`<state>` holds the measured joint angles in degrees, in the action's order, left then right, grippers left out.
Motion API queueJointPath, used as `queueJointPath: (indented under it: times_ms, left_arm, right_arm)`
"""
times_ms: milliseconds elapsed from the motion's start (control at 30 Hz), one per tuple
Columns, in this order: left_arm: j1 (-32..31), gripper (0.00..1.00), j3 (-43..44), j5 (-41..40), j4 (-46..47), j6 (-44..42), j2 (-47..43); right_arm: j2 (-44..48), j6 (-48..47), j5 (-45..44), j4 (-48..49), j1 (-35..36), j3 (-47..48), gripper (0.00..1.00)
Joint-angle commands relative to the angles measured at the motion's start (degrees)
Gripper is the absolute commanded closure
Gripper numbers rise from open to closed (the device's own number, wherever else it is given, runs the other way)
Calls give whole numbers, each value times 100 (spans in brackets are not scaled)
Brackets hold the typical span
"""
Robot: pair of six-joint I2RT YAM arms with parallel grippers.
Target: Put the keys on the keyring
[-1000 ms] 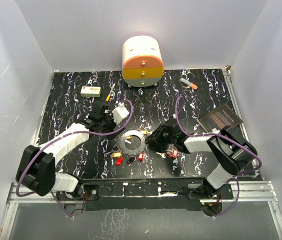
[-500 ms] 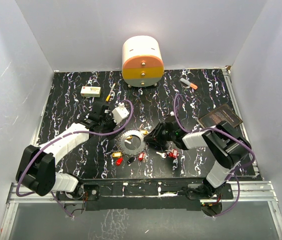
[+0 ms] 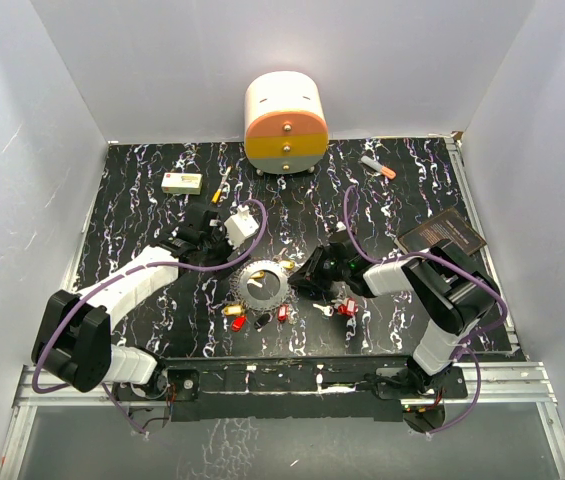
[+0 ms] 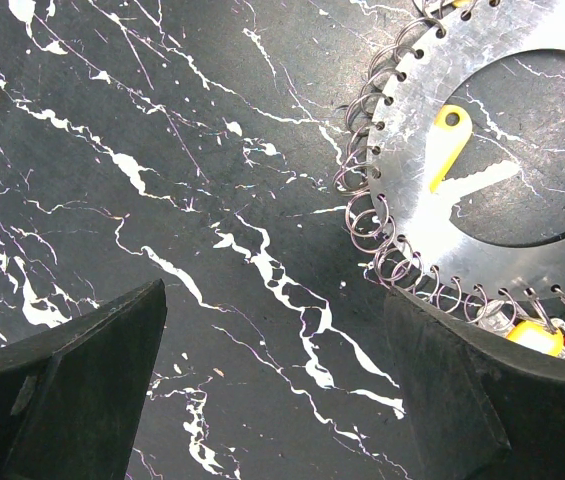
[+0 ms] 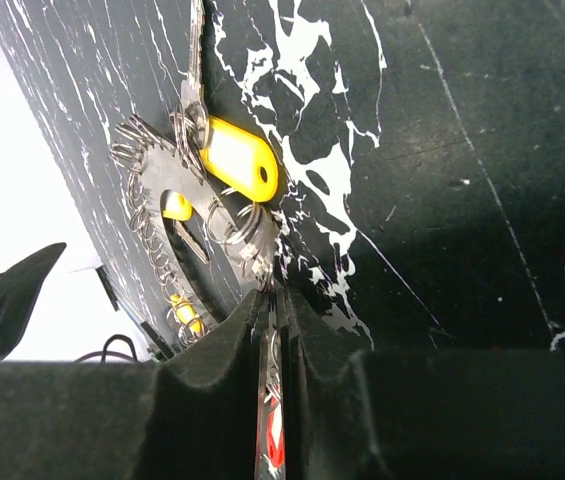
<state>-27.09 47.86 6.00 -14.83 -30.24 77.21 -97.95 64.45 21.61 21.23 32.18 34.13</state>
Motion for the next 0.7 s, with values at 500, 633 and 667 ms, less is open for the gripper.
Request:
queueJointPath:
  times_ms: [500, 633, 667]
  left_arm:
    - [29, 13, 1105, 586, -985, -39, -133]
    - [11, 12, 1852, 991, -1690, -267, -161]
    - [1, 11, 2012, 1093, -1773, -301, -170]
  right_arm:
    - [1495, -423, 376, -1446, 5, 205, 92]
    - [2397, -278, 109, -2362, 0, 525, 92]
    - [2606, -162, 81, -2462, 4, 559, 92]
